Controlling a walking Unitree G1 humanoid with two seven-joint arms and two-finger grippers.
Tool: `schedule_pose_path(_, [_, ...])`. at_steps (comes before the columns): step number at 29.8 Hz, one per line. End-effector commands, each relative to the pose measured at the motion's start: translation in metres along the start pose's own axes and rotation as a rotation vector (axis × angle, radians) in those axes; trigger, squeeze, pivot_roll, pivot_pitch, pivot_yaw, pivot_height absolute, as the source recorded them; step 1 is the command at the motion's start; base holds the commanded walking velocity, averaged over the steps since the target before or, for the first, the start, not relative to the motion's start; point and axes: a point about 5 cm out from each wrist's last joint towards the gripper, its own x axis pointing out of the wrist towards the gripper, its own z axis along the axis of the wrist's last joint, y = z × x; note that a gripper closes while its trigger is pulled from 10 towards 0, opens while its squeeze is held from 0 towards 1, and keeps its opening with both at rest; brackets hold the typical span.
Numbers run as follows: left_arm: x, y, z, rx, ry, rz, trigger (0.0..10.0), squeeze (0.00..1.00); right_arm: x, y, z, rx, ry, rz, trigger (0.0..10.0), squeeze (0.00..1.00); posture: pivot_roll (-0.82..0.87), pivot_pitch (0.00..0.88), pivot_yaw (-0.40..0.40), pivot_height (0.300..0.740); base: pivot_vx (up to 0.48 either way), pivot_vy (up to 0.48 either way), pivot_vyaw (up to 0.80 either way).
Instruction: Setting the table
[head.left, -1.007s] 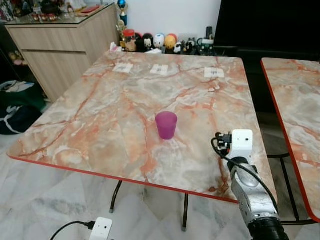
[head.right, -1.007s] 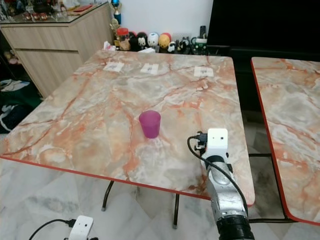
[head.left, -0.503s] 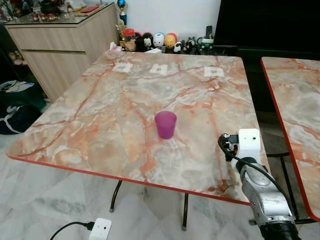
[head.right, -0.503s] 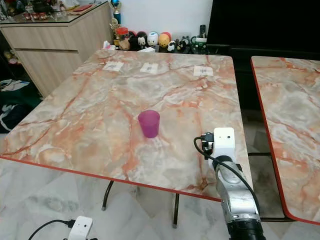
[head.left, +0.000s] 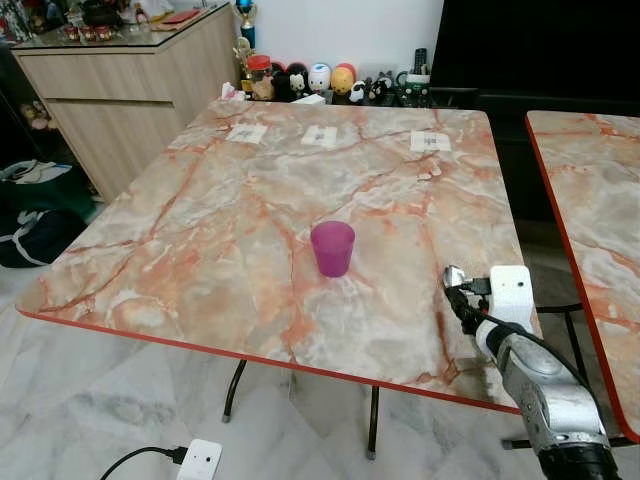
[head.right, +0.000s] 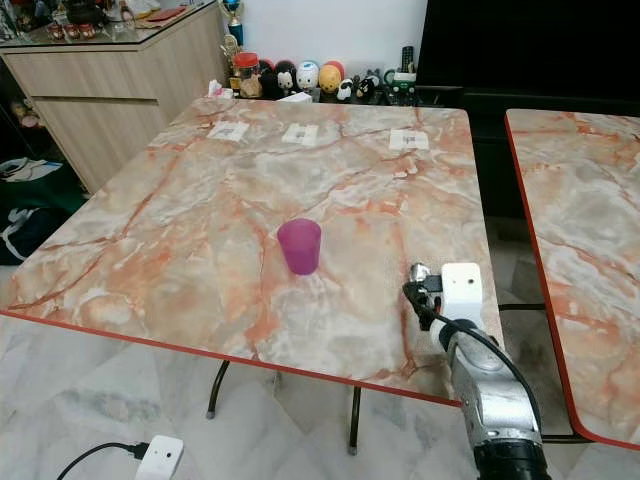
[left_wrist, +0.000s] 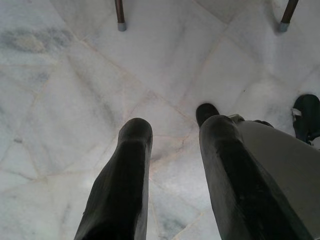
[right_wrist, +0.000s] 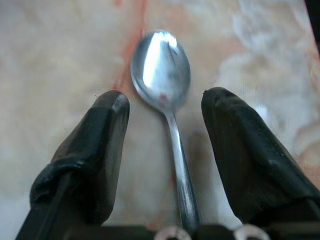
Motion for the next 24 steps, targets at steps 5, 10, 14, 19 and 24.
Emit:
schedule_pose_path(5, [-0.002,0.005,-0.009,0.010,0.038,0.008,10.0,0.00,0.000,-0.004,-0.015,0.065,0.046,-0.001,10.0,0.00,-0.07,0.037,0.070,0.740,0.000,0.000,0.00])
schedule_pose_path(10, [-0.002,0.006,-0.009,0.011,0.040,0.009,10.0,0.00,0.001,-0.003,-0.020,0.072,0.060,0.004,10.0,0.00,-0.07,0.038,0.071,0.740,0.000,0.000,0.00])
schedule_pose_path(14, [-0.002,0.007,-0.010,0.011,0.040,0.009,10.0,0.00,0.003,0.000,-0.026,0.081,0.074,0.031,10.0,0.00,-0.07,0.037,0.071,0.740,0.000,0.000,0.00])
schedule_pose_path(19, [-0.002,0.006,-0.010,0.011,0.040,0.009,10.0,0.00,0.004,0.007,-0.027,0.082,0.069,0.069,0.0,0.00,-0.07,0.036,0.071,0.740,0.000,0.000,0.00])
schedule_pose_path(24, [-0.002,0.005,-0.010,0.012,0.042,0.009,10.0,0.00,0.005,0.011,-0.027,0.076,0.063,0.083,0.0,0.00,-0.07,0.035,0.068,0.740,0.000,0.000,0.00])
